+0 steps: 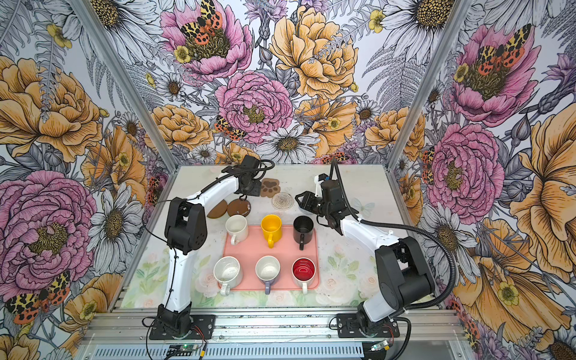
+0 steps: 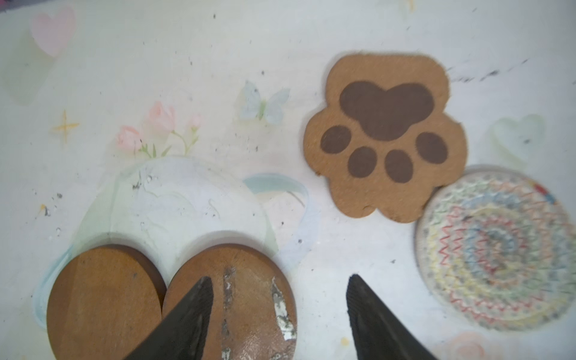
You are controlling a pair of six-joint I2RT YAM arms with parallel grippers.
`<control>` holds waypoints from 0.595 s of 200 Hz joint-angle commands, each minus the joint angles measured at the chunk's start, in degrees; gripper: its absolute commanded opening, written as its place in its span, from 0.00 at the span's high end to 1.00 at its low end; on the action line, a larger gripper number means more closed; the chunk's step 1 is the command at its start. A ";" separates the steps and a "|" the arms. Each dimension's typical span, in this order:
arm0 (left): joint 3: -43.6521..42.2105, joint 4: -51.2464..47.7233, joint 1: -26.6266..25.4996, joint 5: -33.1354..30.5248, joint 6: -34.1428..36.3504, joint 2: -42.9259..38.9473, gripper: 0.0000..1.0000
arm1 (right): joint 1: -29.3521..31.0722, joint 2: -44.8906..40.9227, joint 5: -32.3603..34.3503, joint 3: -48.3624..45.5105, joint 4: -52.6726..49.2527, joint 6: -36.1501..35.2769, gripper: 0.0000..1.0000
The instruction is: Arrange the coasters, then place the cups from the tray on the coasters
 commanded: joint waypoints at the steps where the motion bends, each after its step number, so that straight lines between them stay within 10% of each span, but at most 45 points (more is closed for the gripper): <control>1: 4.48 0.19 -1.06 4.33 -1.03 4.85 0.30 | 0.48 2.41 -1.36 2.64 1.14 -0.30 0.67; 55: 17.24 0.29 -1.65 4.09 -3.65 15.05 0.37 | 0.97 5.60 -2.21 5.39 -0.04 -0.55 1.00; 119: 26.35 0.40 -2.11 3.12 -5.18 21.71 0.44 | 1.09 9.59 -3.05 8.63 -1.67 -1.04 1.00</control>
